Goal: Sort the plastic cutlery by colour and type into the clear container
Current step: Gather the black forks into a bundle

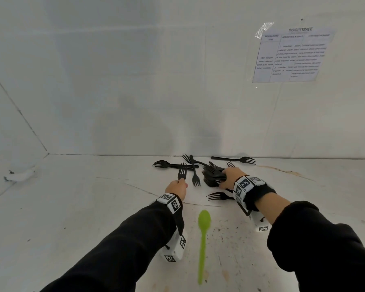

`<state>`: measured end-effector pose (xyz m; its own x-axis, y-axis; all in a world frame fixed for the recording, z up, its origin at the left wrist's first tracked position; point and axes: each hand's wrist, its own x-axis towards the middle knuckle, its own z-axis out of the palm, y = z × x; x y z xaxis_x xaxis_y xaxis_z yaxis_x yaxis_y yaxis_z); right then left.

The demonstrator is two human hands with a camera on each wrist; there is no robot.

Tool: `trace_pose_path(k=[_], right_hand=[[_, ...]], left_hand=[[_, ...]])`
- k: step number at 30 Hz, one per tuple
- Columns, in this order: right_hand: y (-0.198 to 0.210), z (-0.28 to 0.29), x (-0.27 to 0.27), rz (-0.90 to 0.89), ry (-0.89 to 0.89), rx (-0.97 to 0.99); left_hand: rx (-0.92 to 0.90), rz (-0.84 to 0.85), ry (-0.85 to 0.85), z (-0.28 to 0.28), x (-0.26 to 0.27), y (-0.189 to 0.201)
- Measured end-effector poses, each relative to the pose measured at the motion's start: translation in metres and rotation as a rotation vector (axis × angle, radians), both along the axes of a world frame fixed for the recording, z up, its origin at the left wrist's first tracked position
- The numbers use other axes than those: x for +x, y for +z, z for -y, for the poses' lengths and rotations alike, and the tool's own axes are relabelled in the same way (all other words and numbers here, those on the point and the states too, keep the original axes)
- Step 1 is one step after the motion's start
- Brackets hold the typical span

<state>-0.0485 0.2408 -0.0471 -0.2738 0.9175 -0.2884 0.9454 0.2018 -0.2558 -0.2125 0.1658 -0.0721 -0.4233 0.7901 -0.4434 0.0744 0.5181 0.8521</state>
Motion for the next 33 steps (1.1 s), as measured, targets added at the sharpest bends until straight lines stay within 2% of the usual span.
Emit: trace_pose_path(k=[7,12,18,22,24,27,33], right_hand=[[0.009,-0.002,0.018,-0.233,-0.026,0.027],[0.012,0.006,0.013,-0.528,-0.104,-0.072],[0.008,0.026,-0.009,-0.672,-0.113,-0.199],[0.004,0.038,-0.017,-0.744,-0.15,-0.184],[0.005,0.04,-0.019,-0.768,-0.12,-0.225],[0.01,0.042,-0.02,-0.84,-0.111,-0.295],[0.014,0.046,-0.018,-0.885,-0.267,-0.246]], left_hand=[[0.026,0.039,0.014,-0.002,0.002,-0.003],[0.038,0.266,0.038,-0.004,0.021,0.002],[0.09,0.444,0.004,-0.002,0.047,0.003],[0.216,0.681,0.053,0.003,0.057,0.007],[0.245,0.674,0.075,0.004,0.057,0.01],[0.212,0.541,0.073,0.0,0.051,0.005],[0.245,0.467,0.012,0.003,0.049,0.002]])
